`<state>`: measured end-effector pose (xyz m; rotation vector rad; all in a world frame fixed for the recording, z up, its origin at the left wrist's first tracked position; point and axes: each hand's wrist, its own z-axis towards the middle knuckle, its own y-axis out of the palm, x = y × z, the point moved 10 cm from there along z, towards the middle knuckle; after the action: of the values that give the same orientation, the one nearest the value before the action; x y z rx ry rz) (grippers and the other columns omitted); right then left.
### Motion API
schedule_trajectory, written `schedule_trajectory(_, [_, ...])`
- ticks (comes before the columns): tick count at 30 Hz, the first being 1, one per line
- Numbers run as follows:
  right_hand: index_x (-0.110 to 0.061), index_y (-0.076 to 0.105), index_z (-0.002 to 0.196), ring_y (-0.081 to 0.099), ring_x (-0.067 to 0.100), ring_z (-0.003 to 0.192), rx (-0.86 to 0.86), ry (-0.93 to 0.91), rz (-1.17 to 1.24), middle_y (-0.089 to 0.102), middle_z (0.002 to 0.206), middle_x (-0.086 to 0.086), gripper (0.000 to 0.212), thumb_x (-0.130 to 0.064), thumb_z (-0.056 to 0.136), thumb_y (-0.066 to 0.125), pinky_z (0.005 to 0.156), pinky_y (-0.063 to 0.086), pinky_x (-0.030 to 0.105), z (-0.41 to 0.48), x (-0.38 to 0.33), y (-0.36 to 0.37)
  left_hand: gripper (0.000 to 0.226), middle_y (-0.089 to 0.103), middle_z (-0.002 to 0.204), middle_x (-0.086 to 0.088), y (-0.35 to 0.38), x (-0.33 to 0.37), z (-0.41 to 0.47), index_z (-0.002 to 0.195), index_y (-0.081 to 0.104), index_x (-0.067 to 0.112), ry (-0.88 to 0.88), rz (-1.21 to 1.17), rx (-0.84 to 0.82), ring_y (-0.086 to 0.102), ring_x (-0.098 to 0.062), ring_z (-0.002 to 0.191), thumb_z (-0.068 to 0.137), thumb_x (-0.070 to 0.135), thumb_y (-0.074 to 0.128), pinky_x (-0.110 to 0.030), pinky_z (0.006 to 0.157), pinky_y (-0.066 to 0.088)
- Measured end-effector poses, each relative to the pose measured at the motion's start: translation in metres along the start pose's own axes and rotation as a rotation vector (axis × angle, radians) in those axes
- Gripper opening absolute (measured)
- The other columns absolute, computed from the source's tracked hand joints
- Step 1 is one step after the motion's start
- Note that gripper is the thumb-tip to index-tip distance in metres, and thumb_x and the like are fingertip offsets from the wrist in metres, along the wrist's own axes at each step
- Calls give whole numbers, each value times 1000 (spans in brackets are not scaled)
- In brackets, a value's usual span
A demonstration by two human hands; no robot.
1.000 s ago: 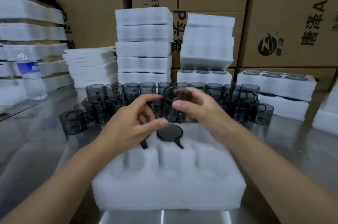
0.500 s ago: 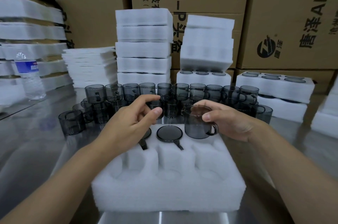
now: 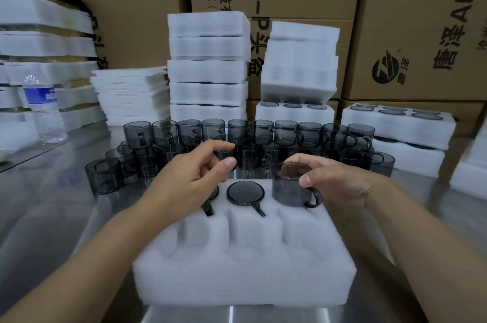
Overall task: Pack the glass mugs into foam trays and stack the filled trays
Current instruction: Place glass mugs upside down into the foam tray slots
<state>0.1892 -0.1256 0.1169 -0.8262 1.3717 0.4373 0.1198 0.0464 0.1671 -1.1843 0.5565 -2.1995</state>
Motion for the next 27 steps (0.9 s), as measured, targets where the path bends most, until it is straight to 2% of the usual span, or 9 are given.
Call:
schedule_trajectory(5, [-13, 60, 106, 54, 13, 96, -14, 32, -18, 59, 100, 0, 59, -29, 51, 73, 91, 39, 31, 0, 5, 0, 40, 66, 80, 19, 0, 0, 0, 106, 52, 51, 3, 11, 0, 61, -6, 65, 73, 68, 36, -34, 73, 52])
schedule_trajectory(9, [-11, 57, 109, 58, 11, 93, -38, 64, -52, 59, 101, 1, 64, -29, 50, 74, 87, 45, 28, -2, 5, 4, 29, 67, 78, 18, 0, -1, 0, 106, 54, 48, 12, 18, 2, 60, -6, 63, 81, 58, 43, -30, 71, 51])
schedule_trajectory(12, [-11, 55, 108, 62, 9, 88, -60, 83, -51, 61, 98, 0, 64, -27, 50, 74, 77, 49, 22, -5, 4, 7, 26, 67, 77, 17, 0, -2, 0, 105, 55, 46, 11, 17, 5, 60, -7, 63, 83, 52, 43, -29, 70, 50])
schedule_trajectory(18, [-16, 54, 108, 65, 11, 90, -110, 153, -78, 69, 94, -7, 45, -15, 66, 71, 77, 50, 23, -9, 14, 7, 24, 67, 76, 16, 1, -1, 0, 103, 56, 46, 17, 16, -2, 60, -7, 62, 83, 53, 43, -28, 68, 50])
schedule_trajectory(20, [-17, 55, 109, 65, 12, 92, -111, 164, -82, 69, 96, -6, 45, -14, 67, 72, 78, 50, 22, -10, 16, 6, 25, 67, 76, 16, 0, -1, 0, 101, 56, 47, 19, 15, -3, 60, -7, 62, 82, 56, 44, -28, 68, 50])
schedule_trajectory(23, [-20, 56, 113, 64, 14, 96, -93, 169, -115, 67, 104, -4, 58, -29, 60, 77, 82, 50, 25, -9, 17, 6, 22, 67, 74, 17, 0, -1, 1, 99, 56, 47, 8, 10, -1, 60, -6, 62, 83, 52, 43, -32, 69, 51])
schedule_trajectory(25, [-28, 60, 112, 61, 11, 103, -2, 144, -179, 66, 110, -7, 59, -52, 60, 75, 92, 46, 31, -5, 10, 2, 20, 67, 74, 18, 1, -1, 1, 98, 56, 48, 4, 7, -4, 59, -5, 61, 83, 52, 43, -33, 69, 51])
schedule_trajectory(27, [-43, 64, 108, 60, 1, 106, 178, 66, -310, 66, 109, -20, 58, -81, 64, 58, 103, 40, 33, -2, -13, -8, 22, 67, 73, 18, 2, -1, 0, 97, 56, 48, 1, 2, -10, 59, -3, 61, 81, 56, 43, -33, 68, 51])
